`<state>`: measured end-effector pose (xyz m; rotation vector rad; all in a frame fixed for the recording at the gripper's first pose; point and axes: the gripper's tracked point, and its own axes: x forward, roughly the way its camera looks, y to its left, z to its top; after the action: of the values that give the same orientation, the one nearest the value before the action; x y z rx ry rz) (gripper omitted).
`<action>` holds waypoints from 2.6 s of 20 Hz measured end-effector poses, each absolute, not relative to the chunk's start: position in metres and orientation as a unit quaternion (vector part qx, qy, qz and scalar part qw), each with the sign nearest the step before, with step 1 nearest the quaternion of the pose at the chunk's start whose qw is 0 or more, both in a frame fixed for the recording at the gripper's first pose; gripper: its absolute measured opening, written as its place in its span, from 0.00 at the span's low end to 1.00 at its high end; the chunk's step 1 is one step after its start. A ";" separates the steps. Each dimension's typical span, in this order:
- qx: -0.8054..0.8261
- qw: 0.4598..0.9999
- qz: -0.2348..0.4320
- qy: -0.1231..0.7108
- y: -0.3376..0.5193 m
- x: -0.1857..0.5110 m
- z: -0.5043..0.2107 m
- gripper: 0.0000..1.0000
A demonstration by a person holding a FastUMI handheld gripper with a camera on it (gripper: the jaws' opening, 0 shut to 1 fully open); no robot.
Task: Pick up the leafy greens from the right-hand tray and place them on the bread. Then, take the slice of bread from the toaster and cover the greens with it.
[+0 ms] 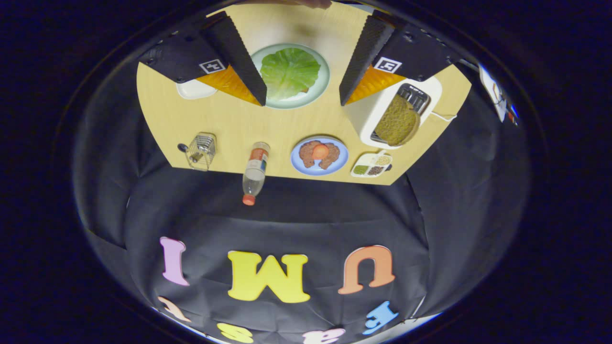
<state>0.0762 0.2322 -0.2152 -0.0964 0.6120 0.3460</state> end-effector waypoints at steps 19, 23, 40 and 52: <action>-0.088 0.929 0.143 0.329 0.398 0.077 -0.245 0.96; -0.106 0.927 0.107 0.345 0.405 0.084 -0.260 0.88; -0.082 0.916 0.098 0.380 0.389 0.076 -0.253 0.16; 0.006 0.932 0.099 0.349 0.343 0.089 -0.182 0.16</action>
<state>0.0888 0.3432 -0.1825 0.0121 0.7142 0.2024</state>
